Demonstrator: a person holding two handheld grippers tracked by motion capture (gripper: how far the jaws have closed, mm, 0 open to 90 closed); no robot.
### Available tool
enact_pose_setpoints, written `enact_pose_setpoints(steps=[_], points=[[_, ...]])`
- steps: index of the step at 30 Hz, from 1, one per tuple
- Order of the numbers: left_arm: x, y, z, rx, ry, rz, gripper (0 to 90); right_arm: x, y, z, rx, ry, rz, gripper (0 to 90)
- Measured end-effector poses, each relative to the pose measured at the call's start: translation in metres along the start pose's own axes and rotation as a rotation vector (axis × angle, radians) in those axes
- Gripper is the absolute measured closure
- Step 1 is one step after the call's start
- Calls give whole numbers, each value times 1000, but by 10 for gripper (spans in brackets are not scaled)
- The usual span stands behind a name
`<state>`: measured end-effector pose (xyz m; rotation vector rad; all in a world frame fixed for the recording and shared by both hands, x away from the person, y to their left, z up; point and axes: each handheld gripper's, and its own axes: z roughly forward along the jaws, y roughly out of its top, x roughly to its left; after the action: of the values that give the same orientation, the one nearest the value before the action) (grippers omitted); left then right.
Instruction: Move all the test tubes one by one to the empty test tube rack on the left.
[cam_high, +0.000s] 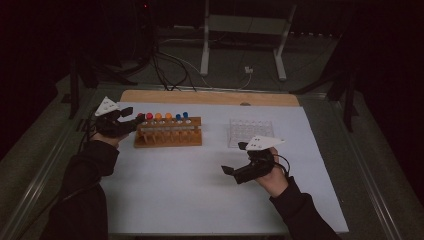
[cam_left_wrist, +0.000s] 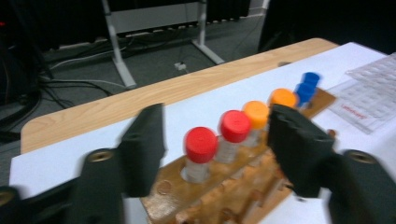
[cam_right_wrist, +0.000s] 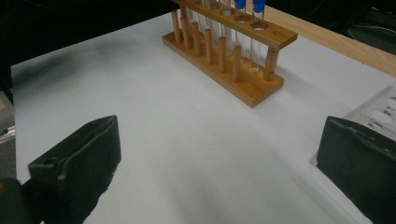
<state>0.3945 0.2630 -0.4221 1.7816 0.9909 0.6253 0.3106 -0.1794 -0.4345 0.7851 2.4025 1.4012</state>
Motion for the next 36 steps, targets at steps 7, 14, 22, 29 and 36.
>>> enact_pose_setpoints(steps=[7, 14, 22, 29, 36], points=[[-20, 1, -18, -14, -195, -12, 16, 0, 1, -2, -6, 0, -1, 0], [-51, -10, -26, -13, -338, 9, 9, 1, -2, -5, -8, -2, 6, 0], [-84, -33, -28, -3, -417, 60, 9, 0, -9, -12, -7, -6, 15, 0], [-102, -52, -29, 26, -459, 80, 9, -1, -19, -15, -5, -11, 35, 0], [-113, -76, -30, 71, -472, 90, 9, -1, -26, -14, 6, -22, 27, 0]])
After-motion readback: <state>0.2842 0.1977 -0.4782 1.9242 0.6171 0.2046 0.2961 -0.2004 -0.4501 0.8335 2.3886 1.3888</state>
